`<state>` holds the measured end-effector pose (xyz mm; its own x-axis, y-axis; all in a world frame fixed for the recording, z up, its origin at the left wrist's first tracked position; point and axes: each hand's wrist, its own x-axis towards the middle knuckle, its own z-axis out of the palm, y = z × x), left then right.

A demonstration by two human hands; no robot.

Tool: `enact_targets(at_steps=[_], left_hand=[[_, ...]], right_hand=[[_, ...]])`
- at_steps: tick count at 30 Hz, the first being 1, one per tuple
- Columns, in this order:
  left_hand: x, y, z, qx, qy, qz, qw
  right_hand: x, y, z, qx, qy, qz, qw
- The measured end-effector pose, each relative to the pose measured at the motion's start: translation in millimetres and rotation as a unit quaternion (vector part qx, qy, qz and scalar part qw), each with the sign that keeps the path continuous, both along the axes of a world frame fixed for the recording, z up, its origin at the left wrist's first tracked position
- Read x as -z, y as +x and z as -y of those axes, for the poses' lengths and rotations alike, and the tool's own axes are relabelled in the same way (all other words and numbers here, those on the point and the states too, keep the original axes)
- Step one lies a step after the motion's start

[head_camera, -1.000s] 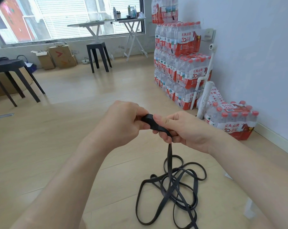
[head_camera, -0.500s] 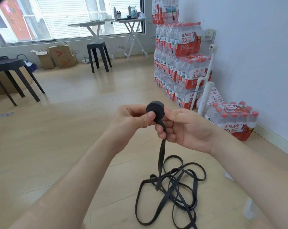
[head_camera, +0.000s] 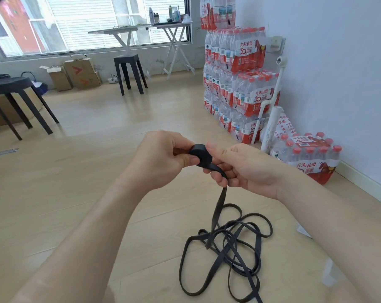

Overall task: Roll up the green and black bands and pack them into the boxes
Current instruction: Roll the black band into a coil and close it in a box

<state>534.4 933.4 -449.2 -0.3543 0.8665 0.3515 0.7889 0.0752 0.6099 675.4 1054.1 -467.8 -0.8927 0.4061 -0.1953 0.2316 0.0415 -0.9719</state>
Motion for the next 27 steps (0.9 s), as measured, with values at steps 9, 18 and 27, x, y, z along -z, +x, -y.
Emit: enact_targets(at_steps=[9,18,27], left_hand=[[11.0,-5.6,-0.9,0.077,0.028,0.263,0.961],[24.1,4.3,-14.0,0.127,0.068,0.468,0.872],[18.7,-3.4,-10.0,0.135,0.113,0.388,0.905]], right_hand=[[3.1,-0.5,-0.1,0.012,-0.112,-0.072,0.991],[-1.6,3.6,-1.0,-0.03,-0.218,-0.179,0.959],[-3.7,7.2,0.2,-0.065,-0.143,-0.112,0.981]])
